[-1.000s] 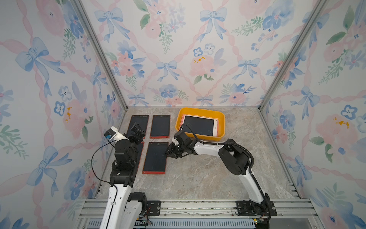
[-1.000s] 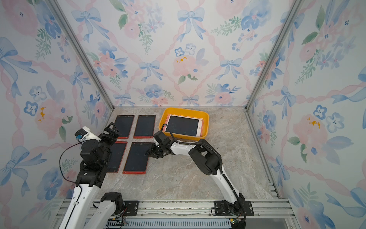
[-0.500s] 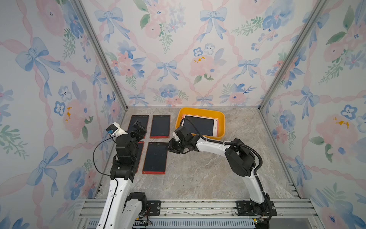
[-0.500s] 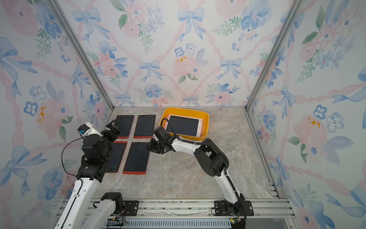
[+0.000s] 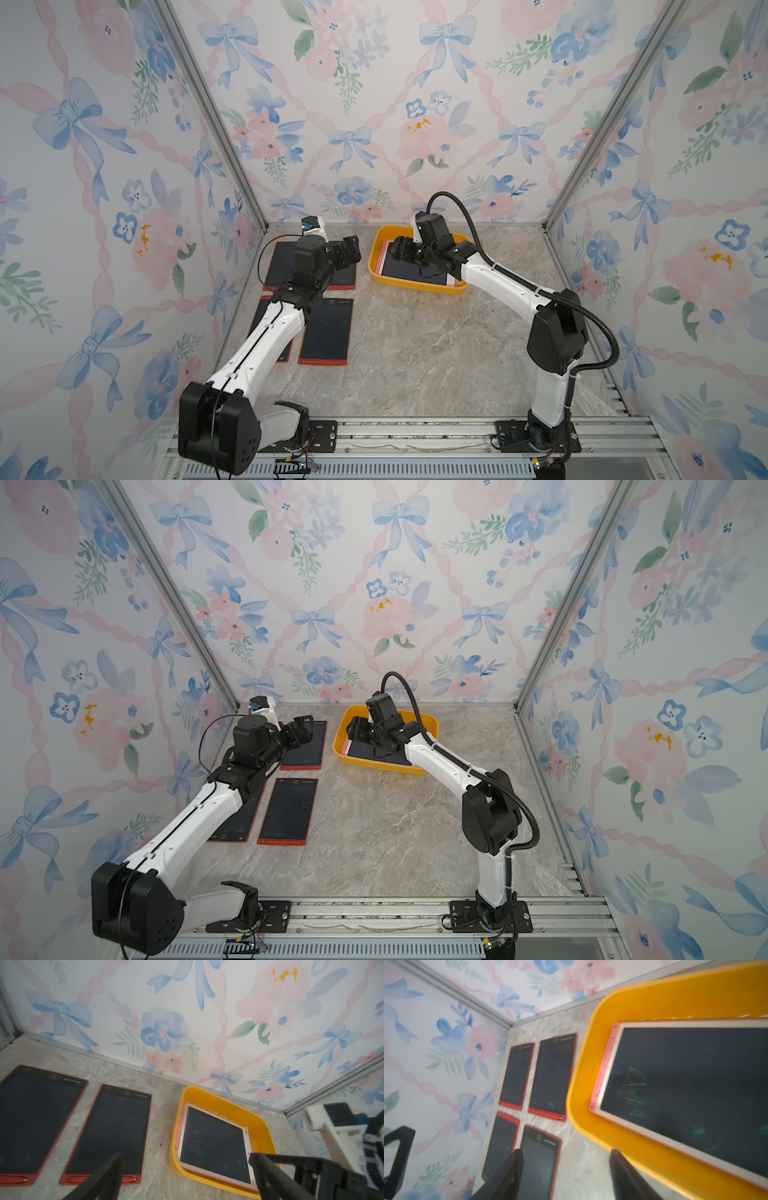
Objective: Take out the writing tablet from the storage box
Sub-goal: Move the storage box to the center of the board.
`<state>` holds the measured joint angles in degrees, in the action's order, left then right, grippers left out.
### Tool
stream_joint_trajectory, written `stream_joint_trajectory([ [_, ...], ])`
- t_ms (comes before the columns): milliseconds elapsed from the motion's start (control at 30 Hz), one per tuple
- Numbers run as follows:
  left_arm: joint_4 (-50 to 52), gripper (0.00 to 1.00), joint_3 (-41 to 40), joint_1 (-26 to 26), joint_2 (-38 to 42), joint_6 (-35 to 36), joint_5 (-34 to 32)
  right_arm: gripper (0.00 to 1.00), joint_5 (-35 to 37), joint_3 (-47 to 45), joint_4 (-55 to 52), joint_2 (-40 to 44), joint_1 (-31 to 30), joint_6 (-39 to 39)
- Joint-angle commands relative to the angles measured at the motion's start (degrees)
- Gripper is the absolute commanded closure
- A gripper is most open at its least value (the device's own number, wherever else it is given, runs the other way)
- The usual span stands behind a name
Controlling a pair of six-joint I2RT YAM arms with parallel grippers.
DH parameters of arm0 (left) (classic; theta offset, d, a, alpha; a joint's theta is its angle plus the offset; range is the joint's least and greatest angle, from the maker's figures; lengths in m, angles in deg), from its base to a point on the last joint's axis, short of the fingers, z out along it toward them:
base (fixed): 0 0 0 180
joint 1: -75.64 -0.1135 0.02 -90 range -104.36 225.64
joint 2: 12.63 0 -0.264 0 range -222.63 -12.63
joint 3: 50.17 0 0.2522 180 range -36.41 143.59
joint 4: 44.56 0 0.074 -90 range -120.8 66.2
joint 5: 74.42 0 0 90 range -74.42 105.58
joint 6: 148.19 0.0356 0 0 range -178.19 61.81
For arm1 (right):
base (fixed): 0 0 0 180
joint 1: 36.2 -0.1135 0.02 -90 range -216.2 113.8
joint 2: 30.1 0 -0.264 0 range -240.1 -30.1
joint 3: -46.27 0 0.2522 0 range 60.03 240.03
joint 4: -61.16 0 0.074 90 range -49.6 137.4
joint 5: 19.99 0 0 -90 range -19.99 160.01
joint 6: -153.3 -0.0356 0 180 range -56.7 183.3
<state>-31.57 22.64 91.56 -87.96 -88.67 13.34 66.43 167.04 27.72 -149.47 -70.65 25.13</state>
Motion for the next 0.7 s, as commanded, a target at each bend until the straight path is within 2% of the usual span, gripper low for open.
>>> stream_joint_trajectory([
  [0, -0.53, 0.02, 3.90, 1.32, -6.70, 3.12, 2.43, 0.17, 9.08, -2.30, -8.35, 1.27, 3.49, 6.50],
  [67, -0.52, 0.02, 6.47, 2.62, -11.31, 4.14, 2.64, 0.08, 11.88, -3.40, -10.09, 2.10, 5.56, 7.14],
  [167, -0.40, 0.02, 10.26, 3.81, -17.94, 4.82, 3.08, 0.04, 12.50, -6.12, -10.87, 2.84, 8.48, 6.91],
  [400, -0.30, 0.02, 16.00, 3.98, -28.67, 6.02, 2.34, 0.03, 18.96, -10.53, -12.91, 3.88, 10.92, 7.68],
  [667, -0.26, 0.02, 20.49, 4.27, -35.06, 6.09, 5.05, 0.03, 23.80, -18.94, -9.81, 8.46, 14.04, 6.59],
])
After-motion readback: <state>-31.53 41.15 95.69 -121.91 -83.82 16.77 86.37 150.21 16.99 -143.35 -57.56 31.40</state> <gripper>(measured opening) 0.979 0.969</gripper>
